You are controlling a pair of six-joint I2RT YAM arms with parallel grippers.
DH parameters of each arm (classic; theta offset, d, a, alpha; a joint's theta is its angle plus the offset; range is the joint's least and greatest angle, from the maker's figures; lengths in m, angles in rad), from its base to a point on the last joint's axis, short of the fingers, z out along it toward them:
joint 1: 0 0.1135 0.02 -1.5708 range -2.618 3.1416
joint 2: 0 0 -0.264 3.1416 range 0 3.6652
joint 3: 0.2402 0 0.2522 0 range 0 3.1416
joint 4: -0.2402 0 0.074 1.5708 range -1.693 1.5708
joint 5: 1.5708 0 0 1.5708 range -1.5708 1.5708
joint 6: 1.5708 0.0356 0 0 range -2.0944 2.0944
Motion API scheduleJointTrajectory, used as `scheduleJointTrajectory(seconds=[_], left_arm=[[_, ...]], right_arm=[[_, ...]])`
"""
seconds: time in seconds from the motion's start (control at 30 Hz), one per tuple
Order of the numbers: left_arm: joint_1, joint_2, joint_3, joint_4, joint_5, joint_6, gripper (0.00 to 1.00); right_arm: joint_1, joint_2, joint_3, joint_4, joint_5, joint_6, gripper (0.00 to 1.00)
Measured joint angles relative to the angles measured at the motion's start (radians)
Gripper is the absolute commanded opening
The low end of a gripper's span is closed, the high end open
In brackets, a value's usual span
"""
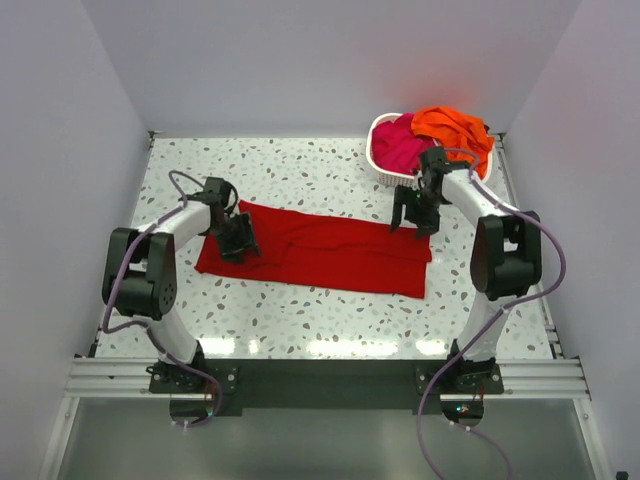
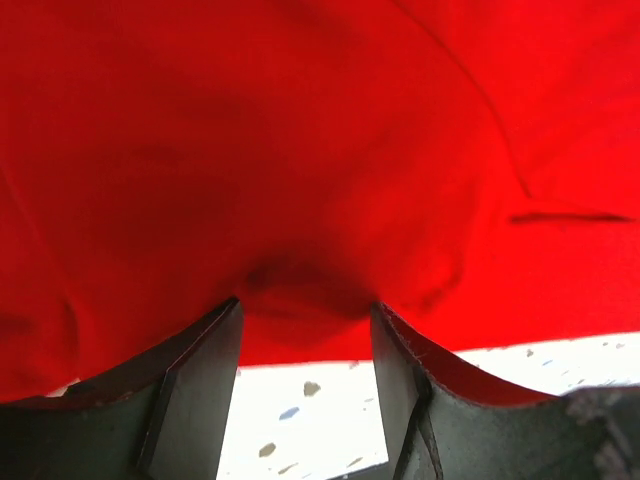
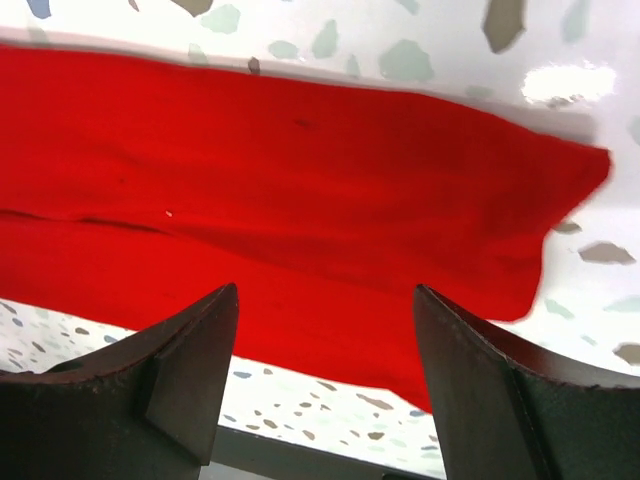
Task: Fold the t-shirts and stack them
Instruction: Fold the tshirt
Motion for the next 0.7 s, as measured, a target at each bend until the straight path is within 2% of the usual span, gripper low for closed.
scheduleJointTrajectory(seconds=[0.37, 0.7], left_arm=[[0.055, 0.094, 0.029, 0.044, 0.055, -0.023, 0.57], [0.092, 0.287, 0.308, -0.053, 0.031, 0.039, 0.56]], right_arm=[[0.01, 0.093, -0.078, 0.052, -0.014, -0.016, 0.73], [0.063, 0.044, -0.156, 0.058, -0.018, -0.005, 0.72]])
